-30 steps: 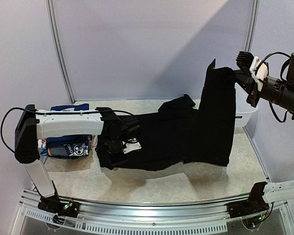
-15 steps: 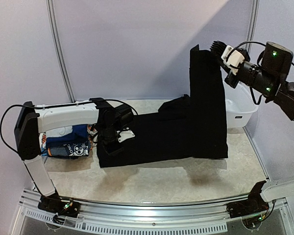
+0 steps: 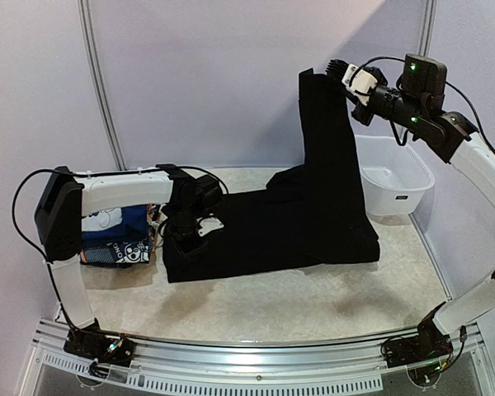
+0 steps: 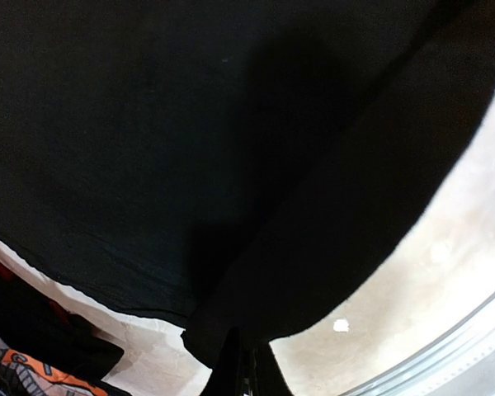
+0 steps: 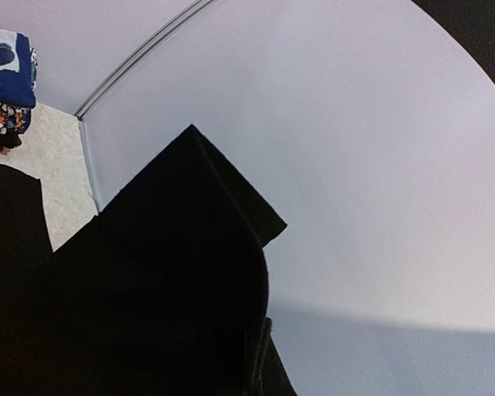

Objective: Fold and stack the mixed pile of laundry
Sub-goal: Fold the flattened shirt at the center of the board.

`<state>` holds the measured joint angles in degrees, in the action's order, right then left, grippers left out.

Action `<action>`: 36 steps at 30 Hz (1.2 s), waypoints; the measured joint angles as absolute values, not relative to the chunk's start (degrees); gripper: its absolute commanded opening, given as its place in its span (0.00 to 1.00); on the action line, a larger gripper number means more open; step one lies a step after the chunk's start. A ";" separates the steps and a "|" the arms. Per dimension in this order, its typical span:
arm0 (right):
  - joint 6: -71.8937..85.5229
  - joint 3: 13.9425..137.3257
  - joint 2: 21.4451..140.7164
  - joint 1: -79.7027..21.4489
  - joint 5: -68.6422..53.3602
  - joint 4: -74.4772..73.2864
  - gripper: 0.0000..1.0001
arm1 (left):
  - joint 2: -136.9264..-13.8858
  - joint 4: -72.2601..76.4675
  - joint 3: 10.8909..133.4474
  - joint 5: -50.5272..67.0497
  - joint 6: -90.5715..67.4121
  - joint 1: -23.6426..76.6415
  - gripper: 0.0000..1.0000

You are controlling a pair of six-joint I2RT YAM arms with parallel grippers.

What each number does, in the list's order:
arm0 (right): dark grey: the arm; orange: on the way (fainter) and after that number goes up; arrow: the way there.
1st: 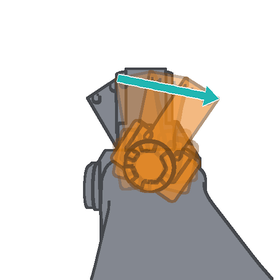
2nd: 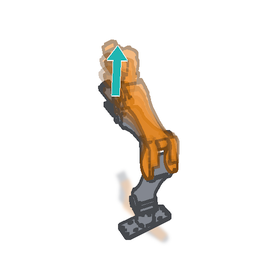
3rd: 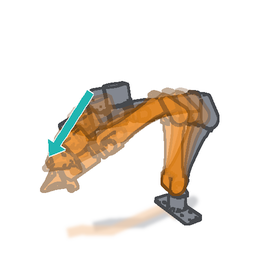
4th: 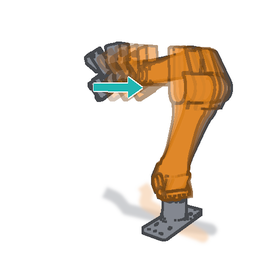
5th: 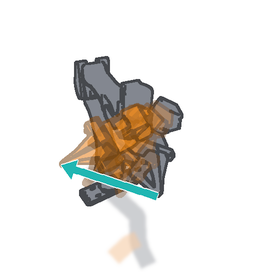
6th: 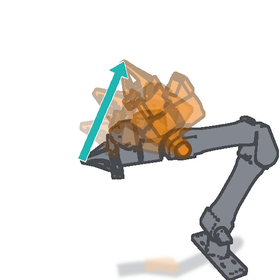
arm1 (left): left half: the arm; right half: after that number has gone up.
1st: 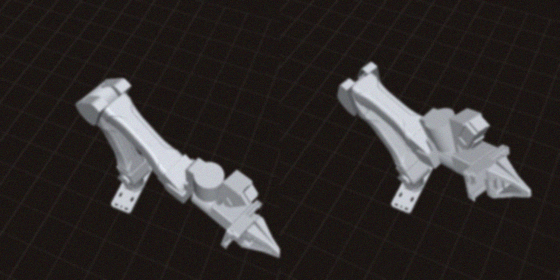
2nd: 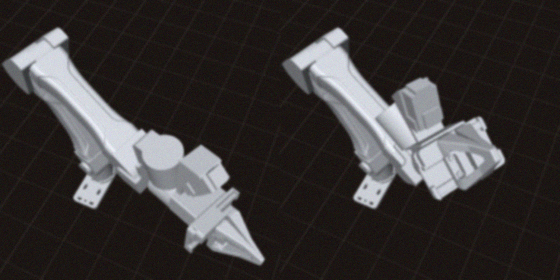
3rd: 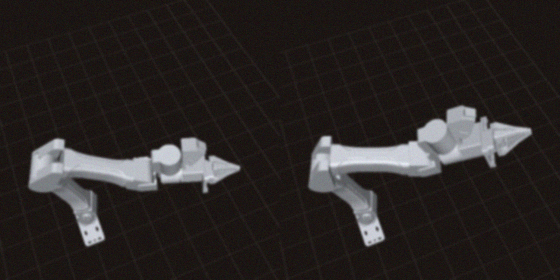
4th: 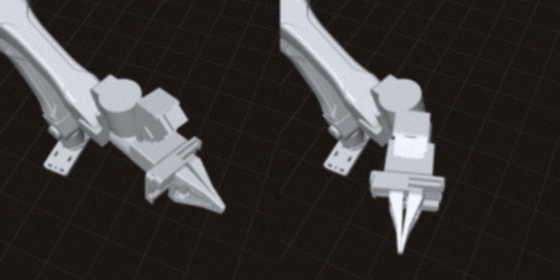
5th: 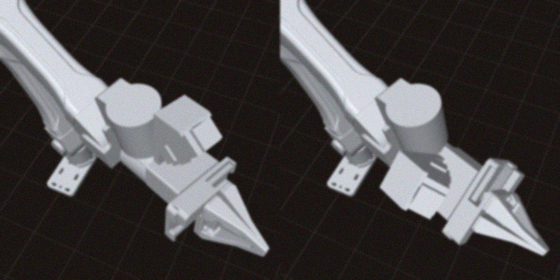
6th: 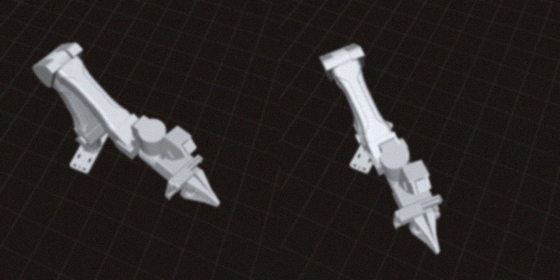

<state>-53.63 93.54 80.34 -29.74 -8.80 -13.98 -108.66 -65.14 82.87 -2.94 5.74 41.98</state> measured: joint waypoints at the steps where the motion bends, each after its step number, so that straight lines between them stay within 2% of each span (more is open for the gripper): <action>1: -53.78 94.96 81.65 -29.23 -9.69 -13.69 0.00 | -108.97 -65.14 83.07 -2.74 5.65 41.58 0.00; 11: -55.20 104.01 92.51 -26.57 -15.46 -12.16 0.00 | -111.35 -64.99 84.23 -1.83 4.78 38.83 0.00; 15: -55.90 105.36 95.81 -26.00 -16.58 -12.32 0.00 | -112.22 -64.88 84.58 -1.80 4.21 37.93 0.05; 20: -57.36 106.43 98.78 -25.41 -17.06 -12.51 0.00 | -113.23 -64.60 85.62 -2.22 3.84 36.80 0.02; 31: -62.63 114.37 104.16 -24.64 -17.43 -14.06 0.00 | -116.77 -65.08 91.02 -12.51 6.02 34.96 0.01; 34: -65.41 117.05 105.91 -24.62 -16.58 -14.96 0.00 | -117.69 -65.28 91.02 -14.57 7.03 34.15 0.09; 36: -67.09 117.95 106.80 -24.58 -16.21 -15.05 0.00 | -118.21 -65.25 91.02 -15.97 7.38 33.87 0.25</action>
<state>-67.09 117.95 106.80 -24.58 -16.21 -15.05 -118.21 -65.25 91.02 -15.97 7.38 33.87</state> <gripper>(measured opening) 0.010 0.077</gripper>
